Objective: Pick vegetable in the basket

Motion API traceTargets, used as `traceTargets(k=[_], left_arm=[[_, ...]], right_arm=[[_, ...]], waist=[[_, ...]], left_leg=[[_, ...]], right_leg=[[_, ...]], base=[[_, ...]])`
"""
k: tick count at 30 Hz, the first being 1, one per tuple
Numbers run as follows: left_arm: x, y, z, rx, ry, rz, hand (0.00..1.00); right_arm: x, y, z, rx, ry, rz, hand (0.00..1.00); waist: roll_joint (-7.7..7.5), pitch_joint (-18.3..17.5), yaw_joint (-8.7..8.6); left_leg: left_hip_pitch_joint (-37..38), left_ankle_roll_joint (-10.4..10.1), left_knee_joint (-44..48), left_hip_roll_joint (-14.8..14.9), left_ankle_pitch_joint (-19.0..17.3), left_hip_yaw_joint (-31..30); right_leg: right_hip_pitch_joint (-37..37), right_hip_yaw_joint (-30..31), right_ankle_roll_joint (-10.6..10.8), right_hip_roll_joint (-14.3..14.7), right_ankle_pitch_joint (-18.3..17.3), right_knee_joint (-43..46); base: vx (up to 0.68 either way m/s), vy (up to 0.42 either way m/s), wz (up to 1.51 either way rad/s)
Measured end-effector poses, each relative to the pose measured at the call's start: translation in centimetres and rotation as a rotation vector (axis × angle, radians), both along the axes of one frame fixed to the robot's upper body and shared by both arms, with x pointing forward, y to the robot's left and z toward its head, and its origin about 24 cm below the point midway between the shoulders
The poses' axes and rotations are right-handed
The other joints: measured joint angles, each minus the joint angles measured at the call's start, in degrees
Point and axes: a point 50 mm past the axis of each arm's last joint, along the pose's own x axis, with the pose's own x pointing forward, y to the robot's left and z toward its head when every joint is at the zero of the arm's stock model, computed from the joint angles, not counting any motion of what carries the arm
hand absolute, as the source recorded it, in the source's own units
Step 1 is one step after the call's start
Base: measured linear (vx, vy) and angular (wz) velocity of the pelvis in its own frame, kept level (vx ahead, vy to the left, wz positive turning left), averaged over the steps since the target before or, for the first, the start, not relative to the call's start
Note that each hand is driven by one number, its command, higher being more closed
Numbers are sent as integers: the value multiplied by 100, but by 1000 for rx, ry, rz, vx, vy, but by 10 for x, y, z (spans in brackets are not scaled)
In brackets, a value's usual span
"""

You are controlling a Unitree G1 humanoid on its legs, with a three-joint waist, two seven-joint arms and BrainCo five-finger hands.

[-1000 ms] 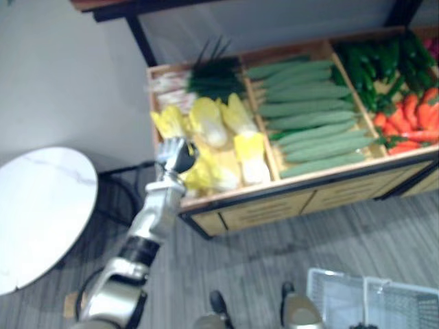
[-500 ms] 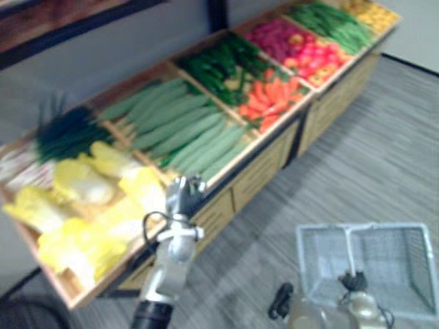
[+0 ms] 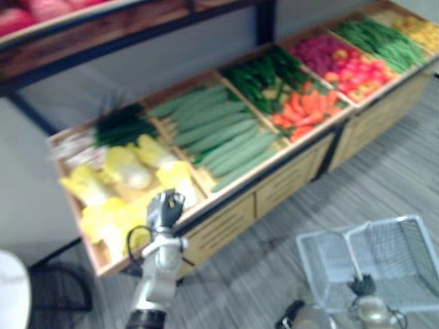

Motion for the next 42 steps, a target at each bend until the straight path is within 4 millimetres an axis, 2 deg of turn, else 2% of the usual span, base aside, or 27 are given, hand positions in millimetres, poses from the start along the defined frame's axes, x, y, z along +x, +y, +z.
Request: traceTargets(k=[1,2,3,4,5,6,7,8,10,13,16,19,25,27,32,35,39,40,42], left_arm=[[0,2,0,7,2,5,0],[0,3,1,14,2,4,0],[0,6,2,33,6,2,0],[1,8,3,50,8,-3,0],[2,10,4,62,6,-4,0],[5,14,8,90,-2,1,0],[9,17,10,107,0,4,0],[11,19,11,119,4,6,0],[22,20,16,169,5,-21,0],[37,16,27,240,-12,-66,0],[48,16,35,292,-17,-84,0],[57,14,36,357,19,-120,0],[73,7,45,437,22,-158,0],[74,6,46,440,20,-163,0],[76,5,43,442,55,-179,0],[77,-5,40,457,73,-227,0],[85,-6,32,473,152,-251,0],[88,-4,30,477,183,-253,100],[94,-3,32,522,210,-275,100]], right_arm=[[-6,0,-4,5,28,-6,100],[-8,0,-5,6,36,-8,100],[-11,-1,-6,8,45,-16,100],[-21,-4,-9,13,66,-36,100],[-26,-3,-11,20,78,-49,100],[-31,-1,-14,33,90,-60,100],[-39,-1,-17,38,111,-76,100],[-42,-2,-18,38,121,-92,100],[-46,-4,-18,41,123,-112,100],[-48,-2,-20,53,128,-127,100],[-47,0,-20,58,126,-126,100],[-46,3,-21,68,122,-127,100],[-27,5,-16,68,65,-117,100],[-22,8,-15,71,50,-114,100],[-14,12,-13,63,28,-105,100],[-12,13,-12,61,23,-95,100],[5,15,-5,56,-21,-68,100],[12,15,-2,54,-43,-61,100],[24,16,4,51,-76,-51,100]], waist=[[-12,-63,94],[-18,-63,114],[-35,-61,94],[-75,-86,50],[-113,-132,36],[-191,-171,-10],[-184,-176,-93],[-161,-190,-71],[-165,-184,-73],[-175,-183,-82],[-179,-180,-192],[-202,-157,-232],[-183,128,-242],[-183,217,-352],[-140,322,-385],[-144,378,-404],[-114,562,-459],[-103,588,-466],[-101,747,-468]], left_leg=[[-80,47,-129,-129,65,-230],[-108,86,-179,-197,92,-347],[-170,172,-226,-337,141,-685],[-231,256,-256,-458,159,-1024],[-273,279,-253,-498,166,-1192],[-411,301,-325,-554,203,-1519],[-430,302,-490,-697,364,-1847],[-400,305,-684,-757,556,-1964],[-456,306,-756,-790,651,-2186],[-479,297,-787,-764,683,-2368],[-550,297,-790,-768,683,-2399],[-627,296,-793,-760,682,-2347],[-899,293,-794,-670,687,-2085],[-915,292,-794,-671,687,-2076],[-950,290,-793,-664,687,-1936],[-949,289,-793,-663,688,-1923],[-1085,278,-792,-661,699,-1892],[-1211,284,-791,-661,711,-1830],[-1253,311,-791,-669,733,-1747]], right_leg=[[46,19,42,-79,85,-36],[43,249,29,-83,130,-72],[-7,983,-82,-72,182,-83],[-141,2095,-360,55,53,-52],[-238,2809,-626,254,-232,-110],[-285,3995,-271,721,-509,-293],[-188,4573,-84,986,-568,-415],[-128,4595,103,990,-519,-471],[51,4308,419,919,-421,-629],[244,4108,567,949,-335,-889],[300,4040,693,958,-258,-1082],[282,4062,833,986,-163,-1267],[2,4260,846,1120,135,-1593],[5,4266,856,1124,145,-1639],[-88,4369,848,1141,158,-1668],[-90,4366,839,1140,164,-1673],[-265,4411,824,1140,217,-1646],[-420,4467,809,1145,268,-1644],[-520,4565,777,1149,349,-1651]], base=[[-77,115,92],[-97,159,110],[-105,186,129],[-104,176,141],[-59,65,147],[-32,-17,157],[4,-12,147],[30,26,104],[36,8,60],[29,-22,33],[21,0,9],[22,15,-5],[26,16,-21],[58,10,-5],[57,2,-12],[52,1,-1],[-20,13,-3],[-39,27,-11],[-57,47,-20]])
